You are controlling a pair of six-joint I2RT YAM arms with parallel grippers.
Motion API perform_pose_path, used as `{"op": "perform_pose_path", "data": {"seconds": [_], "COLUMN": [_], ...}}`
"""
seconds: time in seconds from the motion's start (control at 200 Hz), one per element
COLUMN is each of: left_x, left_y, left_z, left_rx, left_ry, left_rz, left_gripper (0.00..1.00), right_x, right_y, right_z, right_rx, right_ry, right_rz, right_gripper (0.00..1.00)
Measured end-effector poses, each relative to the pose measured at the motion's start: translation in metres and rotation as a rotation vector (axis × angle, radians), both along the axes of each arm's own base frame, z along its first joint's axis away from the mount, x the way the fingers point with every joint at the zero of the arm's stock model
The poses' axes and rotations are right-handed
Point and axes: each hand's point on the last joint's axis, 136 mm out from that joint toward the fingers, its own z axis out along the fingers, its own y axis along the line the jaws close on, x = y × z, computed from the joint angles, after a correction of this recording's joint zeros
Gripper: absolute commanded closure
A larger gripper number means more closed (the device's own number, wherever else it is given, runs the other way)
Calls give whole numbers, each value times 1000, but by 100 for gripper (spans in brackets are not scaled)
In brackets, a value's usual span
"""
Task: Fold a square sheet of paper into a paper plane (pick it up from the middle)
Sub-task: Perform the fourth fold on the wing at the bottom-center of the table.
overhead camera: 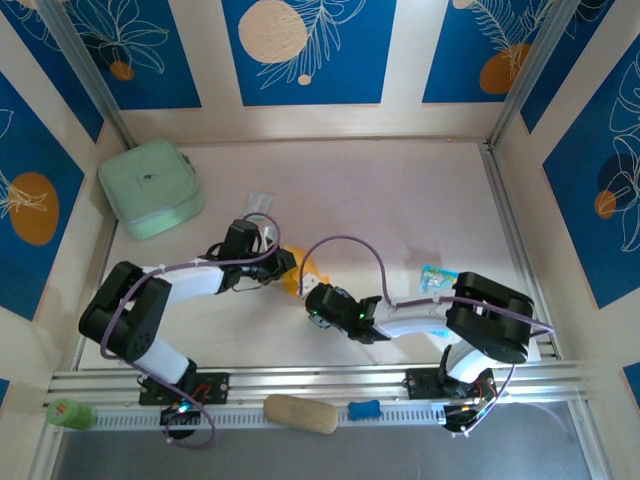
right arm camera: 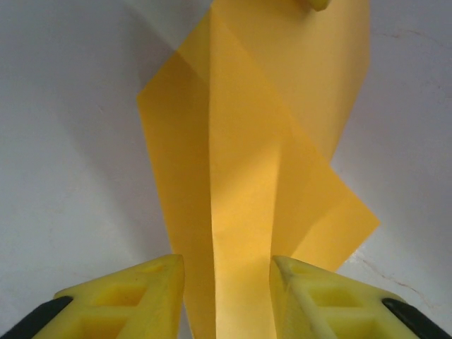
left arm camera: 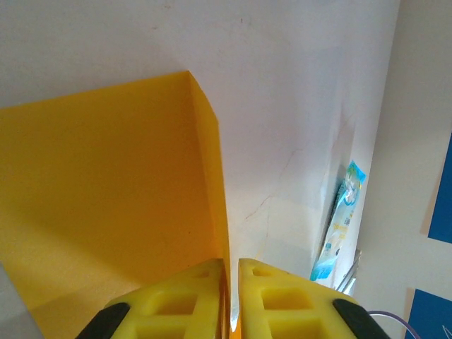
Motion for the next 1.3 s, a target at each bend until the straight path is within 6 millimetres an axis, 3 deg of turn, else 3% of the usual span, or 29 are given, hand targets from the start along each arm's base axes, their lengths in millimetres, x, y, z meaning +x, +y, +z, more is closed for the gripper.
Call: {"op": "perform_pose_path", "data": {"seconds": [0.375,0.555,0.76,1.05,1.3], "left_x": [-3,-3,-5,-6,-6], "left_y": [1,2,2,3,2], "left_z": [-2,1,1,1,3], "left_rx": [9,6,9,16,13], "left_ry": [16,10,17,36,38], "left_rz": [0,0,0,-3,-6], "left_gripper": [89,94,99,100,100], "right_x": [3,3,4,12,14], "right_y": [-3,-5,-7,-15,-15], "right_z": [-5,-6,-6,-4,-4], "right_rx": [2,5,8,-14,-9], "right_ry": [15,23,24,-16,-8], "right_rz": [-45,-62,-73,-112,-115], "right_gripper": [77,68,65,65,74]}}
